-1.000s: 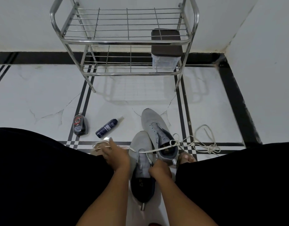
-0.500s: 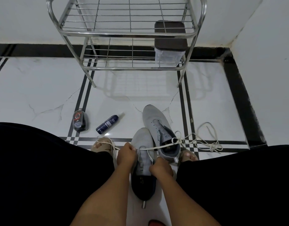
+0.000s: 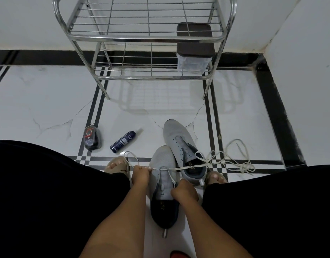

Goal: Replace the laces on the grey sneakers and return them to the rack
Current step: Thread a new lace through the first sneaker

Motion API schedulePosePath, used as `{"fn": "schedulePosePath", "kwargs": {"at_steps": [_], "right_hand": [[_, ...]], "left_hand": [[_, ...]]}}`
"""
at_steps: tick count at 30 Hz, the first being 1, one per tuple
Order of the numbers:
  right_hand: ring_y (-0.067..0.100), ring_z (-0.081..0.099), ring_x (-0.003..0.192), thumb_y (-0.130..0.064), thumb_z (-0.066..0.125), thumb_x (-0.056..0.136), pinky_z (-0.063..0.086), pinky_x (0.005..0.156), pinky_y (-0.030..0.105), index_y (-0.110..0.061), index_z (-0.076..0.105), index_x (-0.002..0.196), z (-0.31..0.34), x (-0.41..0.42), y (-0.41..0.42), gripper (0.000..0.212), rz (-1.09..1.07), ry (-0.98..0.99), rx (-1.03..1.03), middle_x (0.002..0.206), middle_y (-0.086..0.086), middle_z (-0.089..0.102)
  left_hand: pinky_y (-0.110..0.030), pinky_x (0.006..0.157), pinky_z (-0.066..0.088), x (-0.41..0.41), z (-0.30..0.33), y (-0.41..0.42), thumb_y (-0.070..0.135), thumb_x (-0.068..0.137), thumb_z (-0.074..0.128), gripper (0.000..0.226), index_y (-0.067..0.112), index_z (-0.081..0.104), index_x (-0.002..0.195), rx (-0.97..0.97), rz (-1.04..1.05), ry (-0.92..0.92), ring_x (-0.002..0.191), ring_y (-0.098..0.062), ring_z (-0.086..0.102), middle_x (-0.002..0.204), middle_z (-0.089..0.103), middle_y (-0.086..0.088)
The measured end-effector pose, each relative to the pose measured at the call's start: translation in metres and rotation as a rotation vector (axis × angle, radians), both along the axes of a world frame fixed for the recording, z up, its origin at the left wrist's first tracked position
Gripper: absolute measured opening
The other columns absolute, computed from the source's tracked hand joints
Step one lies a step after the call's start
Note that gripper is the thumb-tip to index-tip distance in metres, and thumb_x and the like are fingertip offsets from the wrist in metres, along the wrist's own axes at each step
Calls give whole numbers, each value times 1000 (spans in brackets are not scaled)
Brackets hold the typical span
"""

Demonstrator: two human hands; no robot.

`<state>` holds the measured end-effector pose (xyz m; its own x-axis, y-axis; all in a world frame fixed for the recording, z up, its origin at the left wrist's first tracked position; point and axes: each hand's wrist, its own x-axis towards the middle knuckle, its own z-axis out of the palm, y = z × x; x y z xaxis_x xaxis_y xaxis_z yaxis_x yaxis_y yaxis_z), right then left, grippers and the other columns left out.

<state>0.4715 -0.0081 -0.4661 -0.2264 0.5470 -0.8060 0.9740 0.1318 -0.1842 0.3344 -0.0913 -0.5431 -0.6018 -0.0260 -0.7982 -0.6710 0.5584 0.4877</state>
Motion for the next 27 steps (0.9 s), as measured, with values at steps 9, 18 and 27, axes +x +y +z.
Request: {"fn": "schedulePosePath", "kwargs": {"at_steps": [9,18,27], "right_hand": [[29,58,115,-33,55,82,51,90,35,-18,57,121,0,1,-2,42,-57,29,-66,125,9,60],[11,42,49,-17,55,91,30,48,21,-18,52,78,-3,-23,11,13,-783,441,-303,59,0,49],[24,57,80,-8,49,99,52,76,38,-8,51,87,-14,-31,7,12,-1065,668,-274,79,8,57]], "left_hand": [[-27,61,43,6,28,2,0,86,55,13,1,63,76,121,171,-78,65,-25,52,60,63,-8],[-36,83,51,42,62,6,35,86,56,26,12,65,95,-289,-429,410,99,-31,60,106,64,-10],[-38,86,45,59,67,0,33,91,52,30,14,52,114,-365,-721,314,111,-30,53,120,49,-11]]}}
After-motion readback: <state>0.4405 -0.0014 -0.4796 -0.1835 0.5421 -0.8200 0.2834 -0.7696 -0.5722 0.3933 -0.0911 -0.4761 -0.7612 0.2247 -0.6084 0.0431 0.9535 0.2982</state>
